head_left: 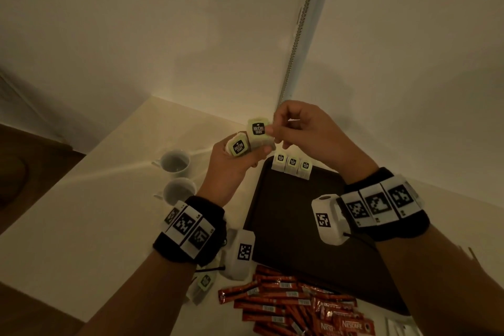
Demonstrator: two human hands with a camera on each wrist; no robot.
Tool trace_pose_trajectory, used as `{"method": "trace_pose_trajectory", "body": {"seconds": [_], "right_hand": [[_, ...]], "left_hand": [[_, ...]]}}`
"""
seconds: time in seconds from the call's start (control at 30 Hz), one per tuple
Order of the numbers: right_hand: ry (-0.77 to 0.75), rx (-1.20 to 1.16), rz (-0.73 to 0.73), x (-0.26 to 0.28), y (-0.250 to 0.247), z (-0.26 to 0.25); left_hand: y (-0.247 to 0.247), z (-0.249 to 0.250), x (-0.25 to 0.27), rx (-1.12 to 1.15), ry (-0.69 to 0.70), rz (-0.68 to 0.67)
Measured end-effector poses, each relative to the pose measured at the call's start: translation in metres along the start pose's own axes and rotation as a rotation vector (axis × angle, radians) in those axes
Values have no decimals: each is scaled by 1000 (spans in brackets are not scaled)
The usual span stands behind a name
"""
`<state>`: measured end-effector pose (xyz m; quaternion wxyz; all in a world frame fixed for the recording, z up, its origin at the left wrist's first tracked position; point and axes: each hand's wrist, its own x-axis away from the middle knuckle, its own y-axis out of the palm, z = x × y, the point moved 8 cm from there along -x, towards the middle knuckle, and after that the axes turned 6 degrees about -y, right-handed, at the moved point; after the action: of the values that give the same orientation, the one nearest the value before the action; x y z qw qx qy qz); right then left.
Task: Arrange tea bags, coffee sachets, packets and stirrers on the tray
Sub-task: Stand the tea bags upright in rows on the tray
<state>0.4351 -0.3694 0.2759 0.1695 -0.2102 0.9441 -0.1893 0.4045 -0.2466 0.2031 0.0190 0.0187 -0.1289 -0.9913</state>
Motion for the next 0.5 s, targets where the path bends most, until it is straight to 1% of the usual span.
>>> {"method": "trace_pose_trajectory", "body": {"seconds": [0.07,0.17,0.3,0.4,0.43,0.5], "right_hand": [[-18,4,49,1,-7,0],[-54,118,104,5,-14,-3],[-109,262,40,10,-7,-8],[-152,304,101,13,-11,-11],[-144,301,98,14,-12,-11],[-106,298,30,16,-7,-6]], "left_hand": [[-1,-1,0,-32,0,30],[-3,-1,1,-80,15,90],[1,0,1,-57,24,107],[2,0,1,-82,34,99],[3,0,1,-85,35,91],[6,2,2,-73,40,70]]}}
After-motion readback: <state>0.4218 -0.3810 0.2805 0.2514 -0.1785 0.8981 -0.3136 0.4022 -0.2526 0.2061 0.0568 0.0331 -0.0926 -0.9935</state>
